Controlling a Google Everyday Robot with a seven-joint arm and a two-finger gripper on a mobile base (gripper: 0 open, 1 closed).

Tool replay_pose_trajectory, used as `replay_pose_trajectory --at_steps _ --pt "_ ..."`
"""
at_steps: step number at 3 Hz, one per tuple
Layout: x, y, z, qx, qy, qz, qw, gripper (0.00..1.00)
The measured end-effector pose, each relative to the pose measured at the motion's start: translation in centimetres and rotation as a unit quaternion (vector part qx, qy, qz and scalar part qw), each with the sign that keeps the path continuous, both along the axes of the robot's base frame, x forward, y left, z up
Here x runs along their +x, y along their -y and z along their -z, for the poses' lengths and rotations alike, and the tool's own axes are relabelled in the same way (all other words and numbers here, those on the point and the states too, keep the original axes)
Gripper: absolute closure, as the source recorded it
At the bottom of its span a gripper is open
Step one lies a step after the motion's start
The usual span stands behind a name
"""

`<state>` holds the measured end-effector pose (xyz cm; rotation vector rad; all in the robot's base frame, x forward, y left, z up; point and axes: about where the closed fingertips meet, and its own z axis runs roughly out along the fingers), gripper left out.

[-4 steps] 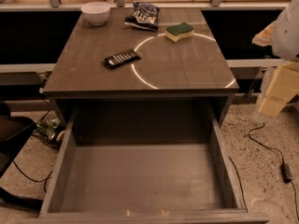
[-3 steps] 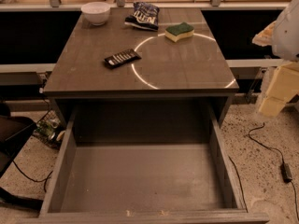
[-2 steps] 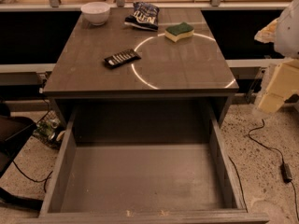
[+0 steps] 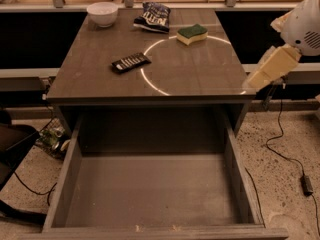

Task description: Place sponge into top drawer

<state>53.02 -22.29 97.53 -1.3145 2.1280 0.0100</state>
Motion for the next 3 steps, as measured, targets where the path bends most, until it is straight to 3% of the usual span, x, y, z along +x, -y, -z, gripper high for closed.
replay_pose_trajectory --at_steps 1,2,3 --pt "4.8 -1.3 -0.5 0.066 0.053 0.042 0.9955 0.00" --pt "8.9 -2.1 -2.4 0.093 0.111 0.103 0.9841 0.00" --pt "12.0 -2.1 -4.5 0.092 0.179 0.153 0.9674 0.00"
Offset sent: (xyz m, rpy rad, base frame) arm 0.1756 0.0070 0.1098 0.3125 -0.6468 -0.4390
